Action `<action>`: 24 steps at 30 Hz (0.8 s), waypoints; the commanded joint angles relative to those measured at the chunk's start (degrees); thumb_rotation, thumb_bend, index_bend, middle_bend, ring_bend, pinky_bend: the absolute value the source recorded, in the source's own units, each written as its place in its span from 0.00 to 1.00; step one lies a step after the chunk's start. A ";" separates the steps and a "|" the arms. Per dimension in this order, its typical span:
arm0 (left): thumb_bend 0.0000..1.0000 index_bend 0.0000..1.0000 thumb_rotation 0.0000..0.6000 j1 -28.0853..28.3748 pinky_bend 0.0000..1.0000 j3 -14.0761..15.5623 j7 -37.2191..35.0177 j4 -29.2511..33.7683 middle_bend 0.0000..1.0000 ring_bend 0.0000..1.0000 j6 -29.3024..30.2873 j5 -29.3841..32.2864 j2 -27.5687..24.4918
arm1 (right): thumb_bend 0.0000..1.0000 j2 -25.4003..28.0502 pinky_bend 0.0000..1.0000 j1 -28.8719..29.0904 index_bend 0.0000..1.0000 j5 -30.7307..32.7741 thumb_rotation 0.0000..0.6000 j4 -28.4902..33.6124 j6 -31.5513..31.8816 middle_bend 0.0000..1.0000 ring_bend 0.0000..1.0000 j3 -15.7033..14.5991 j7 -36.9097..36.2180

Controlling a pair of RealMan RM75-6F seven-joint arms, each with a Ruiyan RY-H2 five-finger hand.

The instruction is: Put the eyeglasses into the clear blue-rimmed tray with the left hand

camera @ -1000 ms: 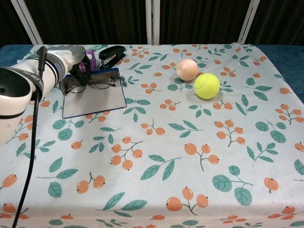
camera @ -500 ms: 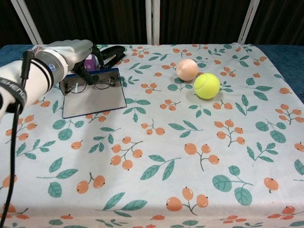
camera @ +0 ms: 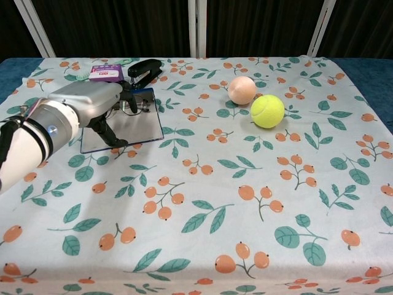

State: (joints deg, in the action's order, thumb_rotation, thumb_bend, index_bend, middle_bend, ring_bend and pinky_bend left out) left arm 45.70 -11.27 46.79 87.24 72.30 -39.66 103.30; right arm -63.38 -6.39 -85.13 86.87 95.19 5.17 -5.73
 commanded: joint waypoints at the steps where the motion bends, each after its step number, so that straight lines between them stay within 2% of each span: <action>1: 0.21 0.26 1.00 0.04 0.16 -0.15 0.36 -0.49 0.00 0.03 -0.76 0.66 0.28 | 0.33 -0.11 0.00 0.00 0.00 -0.04 1.00 -0.11 0.00 0.00 0.00 -0.03 -0.07; 11: 0.17 0.26 1.00 0.72 0.16 -1.28 2.34 -3.16 0.00 0.03 -2.83 4.10 1.15 | 0.33 0.13 0.00 -0.35 0.00 -0.10 1.00 0.03 0.75 0.00 0.00 0.07 -0.48; 18: 0.17 0.28 1.00 0.35 0.16 -1.08 2.10 -5.48 0.00 0.03 -2.10 3.24 2.09 | 0.33 -0.08 0.00 -0.41 0.00 0.01 1.00 -0.47 0.51 0.00 0.00 -0.08 -0.93; 20: 0.18 0.31 1.00 0.22 0.16 -0.89 1.92 -6.41 0.00 0.03 -1.90 2.59 2.53 | 0.33 -0.13 0.00 -0.39 0.00 -0.11 1.00 -0.49 0.53 0.00 0.00 -0.12 -0.84; 24: 0.27 0.35 1.00 0.05 0.16 -0.44 2.01 -8.89 0.00 0.03 -1.37 1.25 3.54 | 0.33 -0.13 0.00 -0.37 0.00 -0.17 1.00 -0.44 0.47 0.00 0.00 -0.17 -0.69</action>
State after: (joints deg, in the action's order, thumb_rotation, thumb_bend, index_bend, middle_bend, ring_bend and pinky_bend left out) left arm 45.87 -11.89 48.81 79.12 70.63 -37.94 106.35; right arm -63.51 -6.76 -85.30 86.44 95.66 5.00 -6.42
